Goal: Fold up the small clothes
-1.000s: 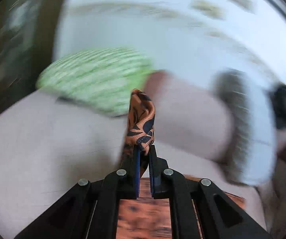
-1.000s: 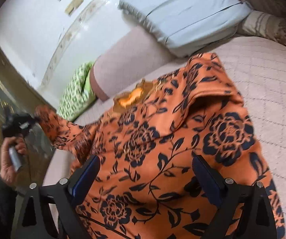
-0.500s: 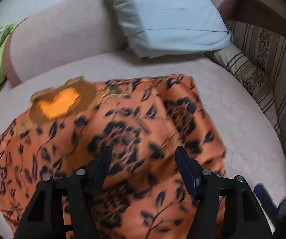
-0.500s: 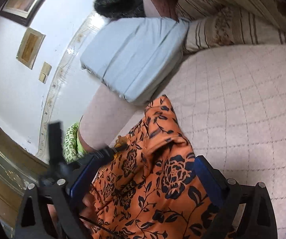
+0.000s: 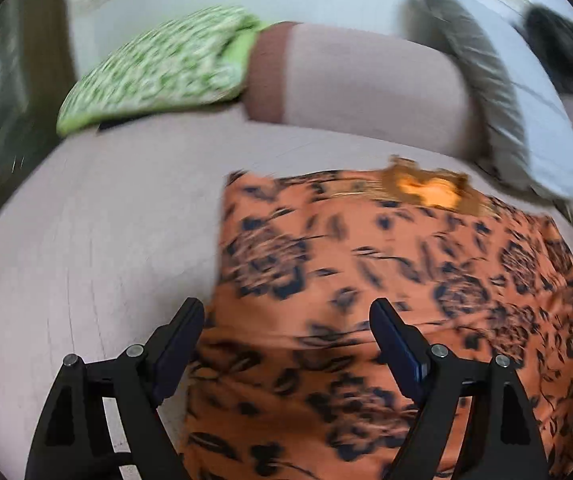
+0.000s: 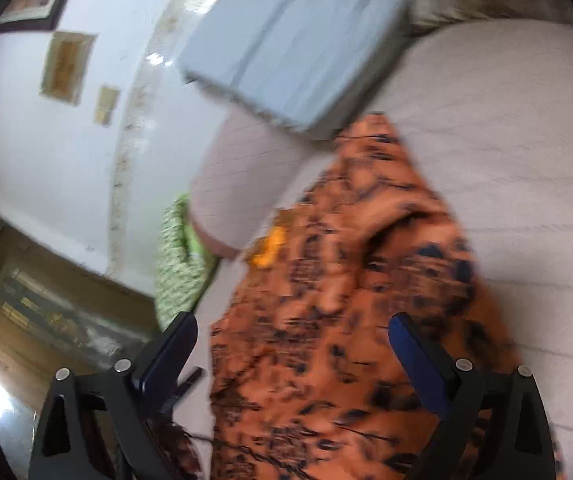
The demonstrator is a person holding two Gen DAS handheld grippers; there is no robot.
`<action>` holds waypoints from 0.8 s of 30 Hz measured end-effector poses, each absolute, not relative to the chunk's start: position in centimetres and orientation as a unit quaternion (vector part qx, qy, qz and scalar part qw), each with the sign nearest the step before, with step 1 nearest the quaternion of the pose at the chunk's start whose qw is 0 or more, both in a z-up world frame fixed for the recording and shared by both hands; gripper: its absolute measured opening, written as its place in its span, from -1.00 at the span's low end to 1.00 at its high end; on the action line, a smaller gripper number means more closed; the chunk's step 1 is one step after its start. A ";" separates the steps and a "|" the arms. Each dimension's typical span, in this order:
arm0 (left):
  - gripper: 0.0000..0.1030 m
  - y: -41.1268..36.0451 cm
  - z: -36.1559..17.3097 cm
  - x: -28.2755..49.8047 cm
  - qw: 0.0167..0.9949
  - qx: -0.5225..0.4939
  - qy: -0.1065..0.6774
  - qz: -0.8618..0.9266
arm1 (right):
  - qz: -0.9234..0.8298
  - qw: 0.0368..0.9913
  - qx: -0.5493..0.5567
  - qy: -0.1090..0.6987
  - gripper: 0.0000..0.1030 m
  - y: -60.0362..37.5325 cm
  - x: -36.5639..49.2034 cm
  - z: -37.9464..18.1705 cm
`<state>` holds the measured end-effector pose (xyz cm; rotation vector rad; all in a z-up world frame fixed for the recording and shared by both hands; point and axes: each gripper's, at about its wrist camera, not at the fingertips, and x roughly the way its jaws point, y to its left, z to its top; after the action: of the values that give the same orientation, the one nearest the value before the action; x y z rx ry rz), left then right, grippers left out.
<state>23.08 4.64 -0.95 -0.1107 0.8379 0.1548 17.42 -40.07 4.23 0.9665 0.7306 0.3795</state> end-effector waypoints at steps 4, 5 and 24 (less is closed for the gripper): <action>0.65 6.7 -3.3 23.6 0.897 -0.095 0.419 0.101 | 0.175 0.782 0.460 0.383 0.90 -38.1 23.7 3.5; 0.65 7.2 -3.7 23.7 0.892 -0.107 0.426 0.110 | 0.141 0.770 0.469 0.409 0.90 -37.9 25.4 2.1; -0.61 9.7 -4.4 24.1 0.888 -0.163 0.401 0.152 | 0.000 0.872 0.290 0.394 -0.77 -35.3 26.1 4.1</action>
<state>24.10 9.70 -4.40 -0.3385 0.8339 0.3162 26.15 -35.33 4.14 0.6051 0.8244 -0.0006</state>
